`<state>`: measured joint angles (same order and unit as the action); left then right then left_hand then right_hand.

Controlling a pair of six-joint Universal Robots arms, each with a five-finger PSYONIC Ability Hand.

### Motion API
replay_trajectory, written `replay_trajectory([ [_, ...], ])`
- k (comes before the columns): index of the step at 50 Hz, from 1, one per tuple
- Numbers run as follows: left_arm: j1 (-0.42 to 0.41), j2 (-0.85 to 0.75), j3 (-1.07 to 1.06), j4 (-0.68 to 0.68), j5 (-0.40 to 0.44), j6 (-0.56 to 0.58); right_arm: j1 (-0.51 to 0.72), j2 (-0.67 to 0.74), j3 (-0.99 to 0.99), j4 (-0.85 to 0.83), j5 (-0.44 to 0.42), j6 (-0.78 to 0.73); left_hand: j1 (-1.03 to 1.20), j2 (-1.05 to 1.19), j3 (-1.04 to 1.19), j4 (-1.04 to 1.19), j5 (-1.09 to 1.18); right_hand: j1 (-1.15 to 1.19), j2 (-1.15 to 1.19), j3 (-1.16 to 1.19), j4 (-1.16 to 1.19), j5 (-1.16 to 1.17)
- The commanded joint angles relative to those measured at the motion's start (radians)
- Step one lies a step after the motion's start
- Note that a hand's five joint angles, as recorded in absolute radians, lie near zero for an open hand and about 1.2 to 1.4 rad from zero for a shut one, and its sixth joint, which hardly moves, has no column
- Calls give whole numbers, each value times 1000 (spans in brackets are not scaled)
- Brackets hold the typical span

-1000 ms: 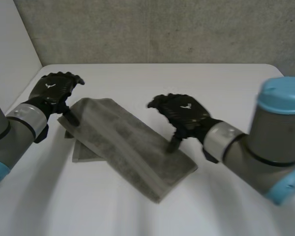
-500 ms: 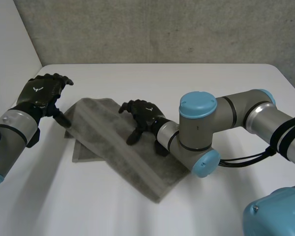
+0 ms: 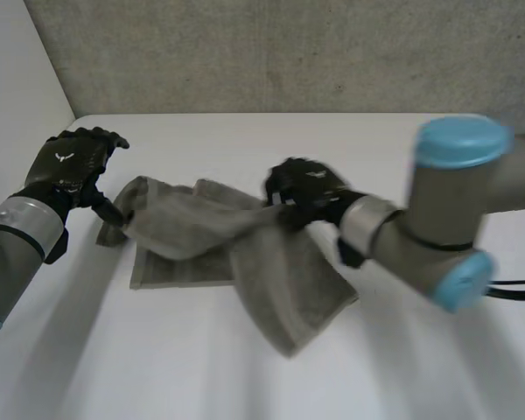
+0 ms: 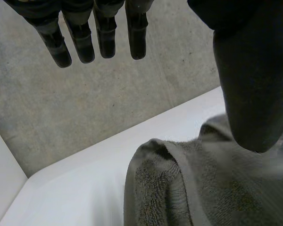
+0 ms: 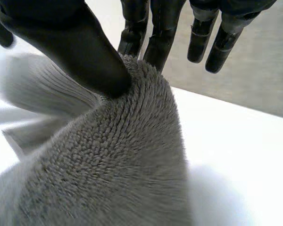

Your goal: Fold the towel.

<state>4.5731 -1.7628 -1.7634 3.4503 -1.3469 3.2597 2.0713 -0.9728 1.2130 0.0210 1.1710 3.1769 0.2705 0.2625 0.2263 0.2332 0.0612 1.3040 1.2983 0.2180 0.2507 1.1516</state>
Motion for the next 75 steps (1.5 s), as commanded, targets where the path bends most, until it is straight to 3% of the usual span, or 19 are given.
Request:
replay_trajectory([
  [1, -11, 20, -11, -2, 2, 0, -227, -185, 216, 72, -74, -248, -63, -55, -52, -59, -28, 92, 98, -43, -76, 70],
  [5, -32, 20, -21, -2, 3, 3, -399, -227, 289, 158, -137, -466, -66, -58, -52, -59, -31, 92, 98, -43, -76, 70],
  [12, -91, 3, -18, 0, 12, 5, -484, -242, 306, 295, -185, -696, -66, -58, -52, -59, -31, 92, 98, -43, -76, 70],
  [13, -104, -3, -15, 0, 14, 5, -499, -244, 301, 313, -188, -724, -66, -58, -52, -59, -31, -122, -116, -43, -76, -144],
  [19, -149, -52, 2, 1, 14, 9, -550, -250, 293, 316, -192, -758, -66, -58, -52, -59, -31, -526, -520, -43, -76, -548],
  [21, -172, -79, 25, 1, 12, 11, -548, -259, 292, 315, -189, -756, -63, -55, -52, -59, -28, -879, -874, -43, -76, -902],
  [24, -183, -112, 42, 1, 14, 14, -545, -280, 312, 313, -188, -743, -63, -55, -52, -59, -28, -1063, -1057, -43, -76, -1085],
  [30, -220, -161, 68, 0, 14, 15, -504, -337, 365, 307, -198, -649, -57, -49, -52, -59, -22, -1081, -1075, -43, -76, -1103],
  [35, -262, -210, 71, 0, 12, 17, -383, -429, 468, 176, -198, -491, -54, -46, -52, -59, -19, -1055, -1049, -43, -76, -1077],
  [40, -278, -257, 81, 3, 11, 29, -274, -460, 542, 85, -194, -460, -60, -52, -52, -59, -25, -1046, -1040, -43, -76, -1068],
  [44, -290, -305, 96, 6, 9, 104, -160, -394, 559, 33, -177, -466, -63, -55, -52, -59, -28, -1031, -1026, -43, -76, -1053],
  [49, -292, -339, 114, 7, 2, 175, -122, -290, 547, -13, -139, -486, -69, -61, -52, -59, -34, -996, -990, -43, -76, -1018],
  [53, -293, -359, 128, 13, 0, 190, -111, -230, 533, -23, -111, -532, -69, -61, -52, -59, -34, -937, -932, -43, -76, -959],
  [58, -312, -380, 153, 21, 0, 196, -102, -150, 507, -23, -80, -624, -66, -58, -52, -59, -31, -673, -667, -43, -76, -695],
  [60, -313, -394, 162, 21, 0, 196, -102, -144, 497, -27, -76, -640, -57, -49, -52, -59, -22, -159, -153, -43, -76, -181],
  [61, -313, -394, 162, 21, 0, 196, -102, -144, 497, -27, -76, -640, -57, -49, -52, -59, -22, -156, -151, -43, -76, -178],
  [62, -313, -397, 163, 21, 0, 198, -106, -149, 490, -29, -76, -637, -57, -49, -52, -59, -22, 90, 95, -43, -76, 68],
  [69, -313, -399, 159, 21, 0, 196, -123, -188, 410, -58, -70, -601, -57, -49, -52, -59, -22, 92, 98, -43, -76, 70],
  [75, -313, -391, 147, 21, 0, 196, -282, -205, 243, -64, -85, -436, -57, -49, -52, -59, -22, 92, 98, -43, -76, 70],
])
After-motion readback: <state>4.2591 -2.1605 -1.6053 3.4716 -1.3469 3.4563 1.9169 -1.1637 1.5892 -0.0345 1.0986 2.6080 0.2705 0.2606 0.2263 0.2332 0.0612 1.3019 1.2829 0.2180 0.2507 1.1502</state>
